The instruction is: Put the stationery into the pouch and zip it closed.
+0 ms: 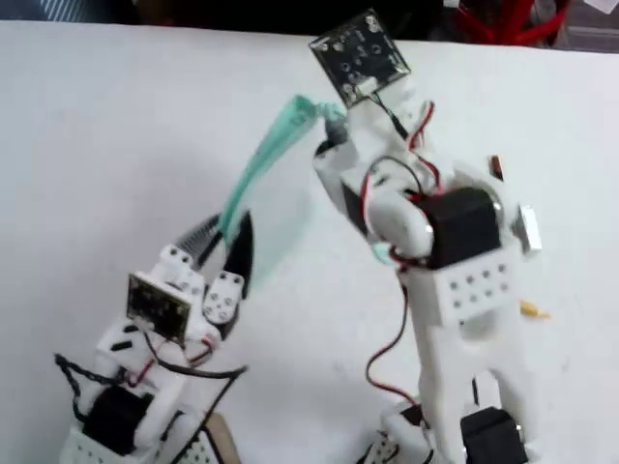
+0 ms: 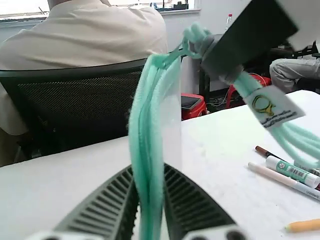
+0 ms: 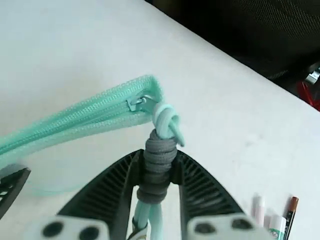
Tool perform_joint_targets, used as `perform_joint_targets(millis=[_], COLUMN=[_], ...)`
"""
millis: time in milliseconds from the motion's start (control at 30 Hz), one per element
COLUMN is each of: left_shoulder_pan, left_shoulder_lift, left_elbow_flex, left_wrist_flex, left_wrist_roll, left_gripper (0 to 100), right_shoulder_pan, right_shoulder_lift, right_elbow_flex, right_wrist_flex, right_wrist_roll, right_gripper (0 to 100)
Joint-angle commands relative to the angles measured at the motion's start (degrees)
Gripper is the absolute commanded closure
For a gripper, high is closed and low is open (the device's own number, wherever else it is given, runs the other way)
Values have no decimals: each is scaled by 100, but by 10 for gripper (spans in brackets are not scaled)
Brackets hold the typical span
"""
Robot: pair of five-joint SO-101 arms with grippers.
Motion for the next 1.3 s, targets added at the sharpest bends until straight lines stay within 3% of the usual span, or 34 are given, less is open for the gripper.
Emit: perform_joint_targets(millis=[0, 200, 333, 500, 767, 900, 1067, 1267], left_shoulder_pan=[207, 215, 171, 163, 163, 163, -48, -242], left_shoulder_lift=[-22, -13, 277, 1842, 4110, 4022, 3415, 2633], left_elbow_flex=[229, 360, 703, 352, -686, -721, -642, -255], left_wrist_flex=[-492, -571, -1037, -1530, -1196, -897, -62, -149], left_wrist_roll=[-9, -35, -44, -44, -35, 9, 1530, 1213], left_gripper=[976, 976, 976, 976, 976, 950, 684, 730], right_shoulder_pan=[57, 75, 75, 75, 84, 84, 84, 48], right_shoulder_lift=[-171, -163, -119, -119, -110, -110, -110, -101], right_elbow_flex=[316, 360, 360, 360, 360, 360, 360, 369], right_wrist_flex=[-321, -435, -576, -576, -576, -690, -998, -1059], right_wrist_roll=[53, 53, 18, 26, 26, 53, 53, 53], right_gripper=[981, 981, 981, 981, 981, 981, 981, 981])
